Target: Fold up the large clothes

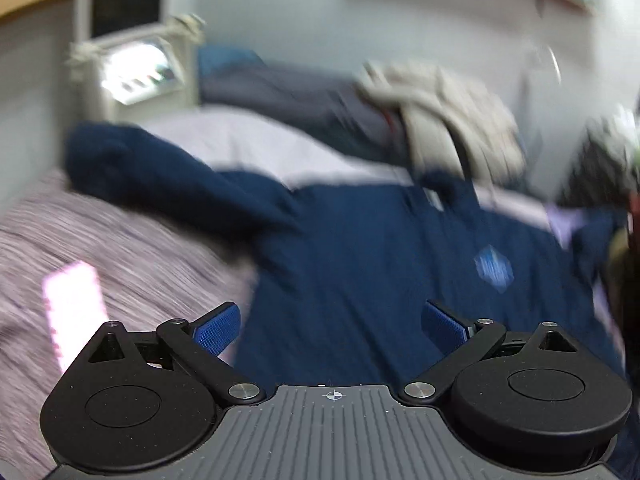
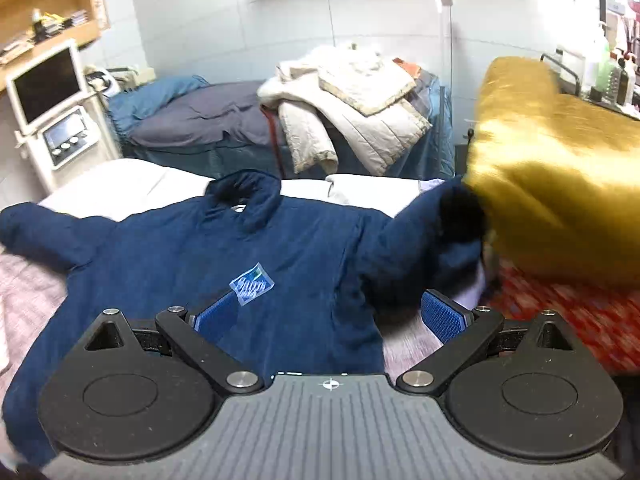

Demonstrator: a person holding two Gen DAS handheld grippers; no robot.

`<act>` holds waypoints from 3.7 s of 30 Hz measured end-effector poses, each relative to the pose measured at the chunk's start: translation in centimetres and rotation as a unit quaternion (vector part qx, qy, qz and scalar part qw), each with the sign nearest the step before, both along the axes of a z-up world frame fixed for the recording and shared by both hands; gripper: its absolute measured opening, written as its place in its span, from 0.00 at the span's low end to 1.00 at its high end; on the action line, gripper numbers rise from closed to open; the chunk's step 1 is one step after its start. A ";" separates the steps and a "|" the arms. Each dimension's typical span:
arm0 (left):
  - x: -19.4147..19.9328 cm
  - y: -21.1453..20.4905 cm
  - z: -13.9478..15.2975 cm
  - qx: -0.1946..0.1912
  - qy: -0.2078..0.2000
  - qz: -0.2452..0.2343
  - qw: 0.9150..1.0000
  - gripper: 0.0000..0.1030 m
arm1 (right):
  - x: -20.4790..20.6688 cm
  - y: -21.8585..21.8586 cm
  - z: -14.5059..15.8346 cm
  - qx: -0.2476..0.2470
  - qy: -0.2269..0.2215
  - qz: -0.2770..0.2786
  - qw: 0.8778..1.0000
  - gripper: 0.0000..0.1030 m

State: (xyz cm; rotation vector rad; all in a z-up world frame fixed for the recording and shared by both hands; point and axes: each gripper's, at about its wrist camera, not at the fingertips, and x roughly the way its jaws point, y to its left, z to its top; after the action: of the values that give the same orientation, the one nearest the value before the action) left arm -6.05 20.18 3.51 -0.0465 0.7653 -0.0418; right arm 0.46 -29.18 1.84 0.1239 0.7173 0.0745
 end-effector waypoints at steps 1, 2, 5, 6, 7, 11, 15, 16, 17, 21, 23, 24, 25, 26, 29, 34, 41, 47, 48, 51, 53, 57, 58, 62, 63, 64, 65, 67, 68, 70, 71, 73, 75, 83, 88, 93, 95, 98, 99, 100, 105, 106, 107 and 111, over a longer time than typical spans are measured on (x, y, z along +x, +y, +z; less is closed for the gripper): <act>0.3 -1.6 -1.3 0.008 0.018 -0.021 1.000 1.00 | 1.6 0.5 -0.4 -0.019 -0.002 -0.004 1.000 0.95; 0.3 -2.9 -2.6 0.017 0.035 -0.038 0.999 1.00 | 3.3 1.1 -0.8 -0.041 -0.001 -0.017 0.999 0.95; -0.1 -6.1 -5.9 0.038 0.072 -0.073 0.994 1.00 | 9.0 2.0 -2.5 -0.103 -0.002 -0.041 0.994 0.96; -0.2 -6.3 -6.7 0.037 0.082 -0.079 0.993 1.00 | 11.0 2.2 -3.2 -0.135 -0.003 -0.064 0.989 0.96; -0.5 -6.5 -7.2 0.032 0.087 -0.082 0.992 1.00 | 12.9 1.9 -4.2 -0.155 0.002 -0.087 0.984 0.96; -1.2 -5.0 -8.1 0.015 0.097 -0.056 0.994 1.00 | 19.2 -0.7 -9.0 -0.191 0.060 -0.178 0.963 0.96; -1.4 -2.9 -8.7 0.006 0.115 -0.015 0.993 1.00 | 21.3 -1.3 -11.1 -0.237 0.041 -0.188 0.952 0.99; -1.4 -2.5 -8.8 0.003 0.120 -0.009 0.993 1.00 | 21.7 -1.3 -11.4 -0.249 0.041 -0.181 0.951 0.97; -1.4 -2.0 -8.9 0.000 0.123 -0.004 0.992 1.00 | 22.2 -1.3 -11.9 -0.258 0.043 -0.171 0.950 0.79; -1.9 -1.6 -8.8 0.001 0.116 -0.004 0.993 1.00 | 22.1 -1.5 -11.4 -0.210 0.070 -0.147 0.964 0.20; -2.0 -1.9 -8.8 0.010 0.112 -0.008 0.994 1.00 | 21.2 -1.7 -10.7 -0.185 0.048 -0.150 0.970 0.18; -2.0 -2.1 -8.8 0.015 0.112 -0.013 0.993 1.00 | 21.0 -1.3 -10.1 -0.180 0.033 -0.145 0.972 0.18; -2.0 -2.3 -8.8 0.017 0.112 -0.019 0.993 1.00 | 20.6 -0.9 -9.3 -0.176 0.013 -0.135 0.975 0.17; -1.9 -2.4 -8.8 0.018 0.111 -0.024 0.993 1.00 | 20.0 -0.5 -8.3 -0.172 -0.007 -0.126 0.977 0.17; -1.6 -3.1 -8.5 0.019 0.100 -0.034 0.994 1.00 | 17.9 1.9 -4.9 -0.164 -0.077 -0.074 0.981 0.17; -1.7 -4.0 -8.1 0.013 0.087 -0.038 0.995 1.00 | 10.8 12.6 -2.8 -0.282 -0.220 0.182 0.916 0.18; -2.5 -3.6 -8.2 -0.004 0.093 -0.024 0.995 1.00 | -1.2 20.4 -17.5 -0.510 -0.193 0.448 0.708 0.44; -1.6 -1.9 -7.9 -0.013 0.070 0.007 0.997 1.00 | -1.6 18.4 -19.2 -0.495 -0.151 0.410 0.751 0.79; -1.2 -1.7 -7.8 -0.014 0.063 0.009 0.998 1.00 | -1.9 18.1 -18.4 -0.484 -0.160 0.399 0.762 0.88; 0.2 -1.2 -7.0 -0.011 0.033 0.010 0.999 1.00 | -3.3 17.3 -15.6 -0.450 -0.186 0.377 0.788 0.93; 1.3 -1.1 -6.2 -0.009 0.012 0.010 1.000 1.00 | -4.0 16.6 -14.0 -0.434 -0.193 0.356 0.805 0.93; 3.9 -0.9 -4.7 0.007 -0.033 0.017 0.999 1.00 | -5.8 15.6 -12.6 -0.408 -0.185 0.306 0.840 0.94; 4.6 -1.0 -4.4 0.013 -0.042 0.021 0.999 1.00 | -6.0 15.2 -12.5 -0.404 -0.179 0.291 0.849 0.94; 7.5 -1.3 -3.8 0.028 -0.058 0.048 0.997 1.00 | -7.5 12.6 -11.8 -0.375 -0.145 0.217 0.889 0.94; 8.1 -1.5 -3.8 0.029 -0.058 0.052 0.997 1.00 | -7.9 12.2 -11.9 -0.358 -0.133 0.197 0.903 0.94; 8.8 -1.7 -3.9 0.030 -0.058 0.049 0.997 1.00 | -8.3 11.5 -11.6 -0.336 -0.119 0.177 0.917 0.94; 9.6 -1.7 -4.0 0.033 -0.056 0.043 0.997 1.00 | -8.7 10.8 -11.2 -0.312 -0.107 0.157 0.931 0.95; 11.4 -2.2 -4.4 0.046 -0.054 0.028 0.997 1.00 | -8.7 9.9 -11.5 -0.269 -0.087 0.128 0.951 0.97; 12.2 -2.3 -4.7 0.053 -0.057 0.018 0.997 1.00 | -8.8 9.7 -11.9 -0.251 -0.079 0.122 0.957 0.97; 14.4 -2.6 -5.5 0.066 -0.058 0.007 0.996 1.00 | -9.1 9.3 -12.3 -0.237 -0.070 0.119 0.962 0.97; 15.6 -2.6 -5.9 0.068 -0.053 0.002 0.996 1.00 | -9.3 9.3 -12.6 -0.246 -0.066 0.118 0.960 0.97; 17.8 -2.5 -7.2 0.059 -0.039 -0.011 0.997 1.00 | -9.7 9.3 -13.0 -0.275 -0.059 0.113 0.953 0.97; 19.9 -2.7 -8.5 0.049 -0.017 -0.033 0.998 1.00 | -9.7 9.5 -13.3 -0.286 -0.055 0.109 0.950 0.97; 22.3 -5.0 -12.0 0.029 0.028 -0.069 0.997 0.74 | -8.5 9.5 -13.3 -0.286 -0.053 0.100 0.952 0.97; 17.5 -3.9 -4.9 -0.002 -0.099 -0.059 0.993 0.70 | -6.1 9.3 -13.7 -0.319 -0.058 0.111 0.939 0.97; 11.6 -1.6 0.4 0.004 -0.168 -0.012 0.986 0.72 | -2.8 9.5 -13.0 -0.304 -0.068 0.109 0.944 0.97; 9.8 -0.8 0.2 0.029 -0.164 0.014 0.986 0.73 | -1.5 9.2 -11.1 -0.248 -0.082 0.109 0.959 0.97; 8.4 0.2 -1.4 0.039 -0.138 0.041 0.989 0.74 | 1.7 8.8 -8.1 -0.177 -0.085 0.108 0.975 0.97; 8.2 0.8 -2.1 0.028 -0.124 0.043 0.991 0.74 | 2.9 8.5 -7.0 -0.153 -0.081 0.102 0.980 0.97; 8.1 1.1 -2.8 0.017 -0.111 0.043 0.993 0.74 | 4.5 8.2 -5.8 -0.124 -0.073 0.091 0.985 0.97; 8.3 1.9 -4.3 0.005 -0.090 0.048 0.995 0.85 | 14.3 4.7 -1.9 0.123 0.024 -0.001 0.992 1.00; 8.3 2.1 -4.3 0.007 -0.088 0.049 0.995 0.98 | 16.1 4.5 -1.9 0.150 0.044 -0.018 0.988 1.00; 8.4 2.0 -4.6 0.011 -0.090 0.048 0.995 1.00 | 17.8 4.8 -2.1 0.150 0.064 -0.030 0.986 1.00; 8.4 1.4 -5.1 0.035 -0.089 0.043 0.994 1.00 | 22.4 7.5 -4.9 0.100 0.137 -0.021 0.985 0.95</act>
State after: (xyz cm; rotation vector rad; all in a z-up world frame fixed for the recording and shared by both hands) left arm 2.39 21.62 -1.57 -0.0096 0.5845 0.0620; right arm 22.85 -21.70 -3.01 0.3457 0.9802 0.0901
